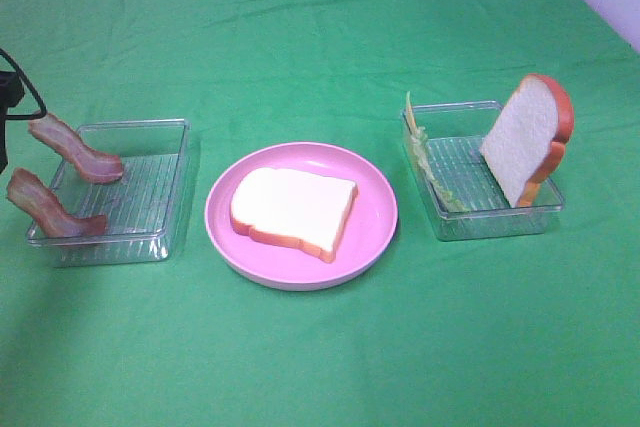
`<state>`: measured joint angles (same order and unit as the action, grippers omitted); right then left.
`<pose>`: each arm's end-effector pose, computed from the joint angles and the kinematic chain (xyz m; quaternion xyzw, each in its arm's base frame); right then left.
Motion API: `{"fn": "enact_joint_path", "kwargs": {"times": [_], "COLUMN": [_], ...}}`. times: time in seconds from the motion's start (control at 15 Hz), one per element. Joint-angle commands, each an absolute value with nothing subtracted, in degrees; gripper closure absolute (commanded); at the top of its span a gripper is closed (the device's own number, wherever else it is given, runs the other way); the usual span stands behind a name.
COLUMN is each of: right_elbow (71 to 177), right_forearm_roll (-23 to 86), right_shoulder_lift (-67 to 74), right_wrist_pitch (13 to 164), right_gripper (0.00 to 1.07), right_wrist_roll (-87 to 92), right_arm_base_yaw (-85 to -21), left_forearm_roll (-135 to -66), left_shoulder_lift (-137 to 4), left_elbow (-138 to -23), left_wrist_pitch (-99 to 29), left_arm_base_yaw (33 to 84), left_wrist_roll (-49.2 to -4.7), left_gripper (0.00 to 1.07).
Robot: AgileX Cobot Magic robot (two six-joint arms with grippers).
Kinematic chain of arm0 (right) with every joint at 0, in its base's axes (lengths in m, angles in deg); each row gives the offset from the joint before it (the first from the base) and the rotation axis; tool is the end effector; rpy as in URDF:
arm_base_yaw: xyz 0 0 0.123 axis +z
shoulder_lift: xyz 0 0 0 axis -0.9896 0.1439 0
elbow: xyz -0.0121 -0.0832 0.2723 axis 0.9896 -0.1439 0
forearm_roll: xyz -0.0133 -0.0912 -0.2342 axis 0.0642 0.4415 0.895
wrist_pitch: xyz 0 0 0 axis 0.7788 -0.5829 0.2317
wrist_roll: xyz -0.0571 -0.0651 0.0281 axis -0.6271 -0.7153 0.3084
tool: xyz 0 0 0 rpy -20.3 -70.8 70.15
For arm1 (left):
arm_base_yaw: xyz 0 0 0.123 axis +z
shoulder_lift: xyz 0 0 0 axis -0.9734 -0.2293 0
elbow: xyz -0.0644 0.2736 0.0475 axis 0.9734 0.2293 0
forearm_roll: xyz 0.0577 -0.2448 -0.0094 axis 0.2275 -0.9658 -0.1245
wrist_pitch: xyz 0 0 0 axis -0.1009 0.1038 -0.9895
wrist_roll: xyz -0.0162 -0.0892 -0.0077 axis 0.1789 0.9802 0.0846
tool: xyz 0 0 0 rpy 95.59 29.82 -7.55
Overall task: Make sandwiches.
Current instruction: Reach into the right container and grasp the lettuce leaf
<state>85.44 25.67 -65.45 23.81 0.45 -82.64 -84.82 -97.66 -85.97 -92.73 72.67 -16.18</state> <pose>-0.0073 0.0080 0.2781 -0.0460 0.8513 0.0140 0.5224 0.3313 -0.0222 0.2442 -0.0227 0.9996 0.0058 0.0181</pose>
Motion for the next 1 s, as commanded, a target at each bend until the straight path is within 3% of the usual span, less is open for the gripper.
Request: {"fn": "enact_joint_path", "kwargs": {"times": [0.07, 0.47, 0.8, 1.0], "right_elbow": [85.4, 85.4, 85.4, 85.4], "right_forearm_roll": [25.8, 25.8, 25.8, 25.8], "right_shoulder_lift": [-65.0, -65.0, -65.0, -65.0], "right_wrist_pitch": [24.4, 24.4, 24.4, 24.4], "right_gripper": [0.34, 0.34, 0.34, 0.34], "right_wrist_roll": [-0.1, -0.1, -0.1, -0.1], "right_arm_base_yaw": [-83.0, -83.0, -83.0, -83.0], "left_forearm_roll": [-84.9, -85.2, -86.8, -87.3], "left_shoulder_lift": [-97.3, -87.0, -63.2, -47.4], "left_elbow": [-85.6, -76.7, -66.3, -61.1], "left_wrist_pitch": [-97.5, -97.4, -97.3, -96.9], "left_arm_base_yaw": [72.6, 72.6, 72.6, 72.6], "left_wrist_roll": [-17.5, -19.2, -19.6, -22.3], "left_gripper": [0.3, 0.3, 0.3, 0.3]}}
